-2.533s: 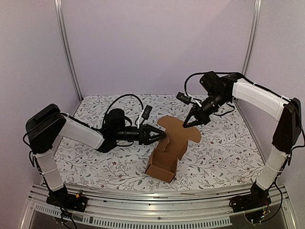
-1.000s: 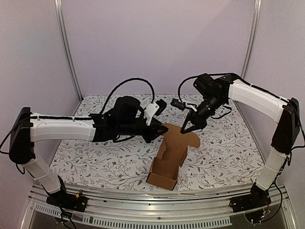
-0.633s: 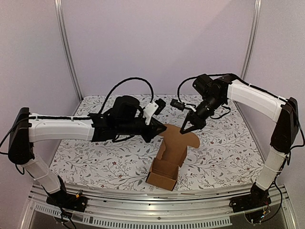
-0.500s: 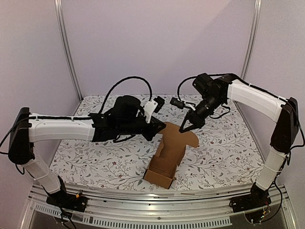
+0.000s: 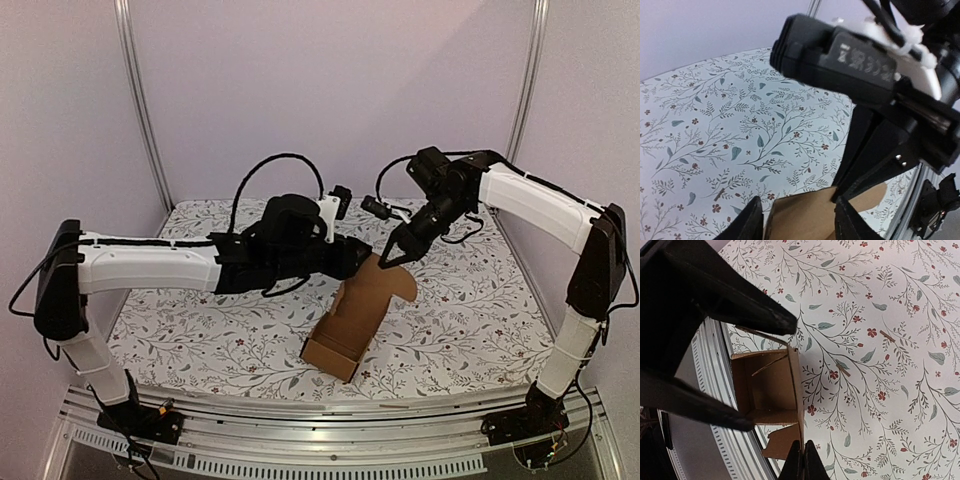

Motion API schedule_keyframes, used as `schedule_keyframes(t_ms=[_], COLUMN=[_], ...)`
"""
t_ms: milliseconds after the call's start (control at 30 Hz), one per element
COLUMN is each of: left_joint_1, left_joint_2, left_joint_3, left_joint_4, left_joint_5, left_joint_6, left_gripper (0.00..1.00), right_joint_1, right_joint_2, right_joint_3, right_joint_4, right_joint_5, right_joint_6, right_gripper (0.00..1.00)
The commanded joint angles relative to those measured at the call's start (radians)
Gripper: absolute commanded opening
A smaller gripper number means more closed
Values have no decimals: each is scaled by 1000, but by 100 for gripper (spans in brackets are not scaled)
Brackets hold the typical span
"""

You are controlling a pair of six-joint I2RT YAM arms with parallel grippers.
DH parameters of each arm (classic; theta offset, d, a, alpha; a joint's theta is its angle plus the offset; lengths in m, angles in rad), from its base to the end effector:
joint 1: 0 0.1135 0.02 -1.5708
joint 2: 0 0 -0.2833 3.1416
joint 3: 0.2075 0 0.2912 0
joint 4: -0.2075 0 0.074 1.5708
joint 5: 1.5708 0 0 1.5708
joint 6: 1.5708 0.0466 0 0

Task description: Fold the paper box

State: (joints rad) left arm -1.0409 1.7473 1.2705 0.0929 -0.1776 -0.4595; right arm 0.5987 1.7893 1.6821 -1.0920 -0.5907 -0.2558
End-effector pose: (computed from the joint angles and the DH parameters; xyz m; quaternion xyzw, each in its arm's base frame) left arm 0.2404 -0.3941 0.2700 0.1892 0.8053 -0.3260 0.4576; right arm 0.3258 0.2537 0.3142 -0.4385 0.8334 0.3120 0.1253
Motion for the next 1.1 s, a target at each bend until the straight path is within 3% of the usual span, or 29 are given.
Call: schedule_keyframes(t_ms=[0,133,200,333,433,600,833,1067], left_joint_1=[-24,30,97,245,290,290,259,243], left_joint_2=[-215,-429,-505,-543,-488,-376,-319,-276], left_joint_3=[-30,-161,-234,-337,-325,-268,-290,-296], left_joint_4=[-81,-170,-162,-120,-125,-140,36,108], left_joint_5=[72,96,134,333,474,606,721,798], left_joint_6=[169,295,293,327,359,374,308,278], left_gripper=[61,97,99,99,87,78,72,65], right_joint_1=[-35,-37,-36,-34,-21,-7,18,34], right_joint_2=[-26,-51,-54,-54,-45,-38,-29,-17], right_joint_3=[-20,-48,-45,-1,50,67,69,86], right_joint_4=[-21,-81,-106,-162,-218,-197,-170,-168], right_joint_5=[-88,-151,-178,-231,-241,-246,-221,-215], right_joint_6=[-106,-287,-348,-432,-491,-473,-432,-417], right_gripper=[0,0,0,0,0,0,0,0])
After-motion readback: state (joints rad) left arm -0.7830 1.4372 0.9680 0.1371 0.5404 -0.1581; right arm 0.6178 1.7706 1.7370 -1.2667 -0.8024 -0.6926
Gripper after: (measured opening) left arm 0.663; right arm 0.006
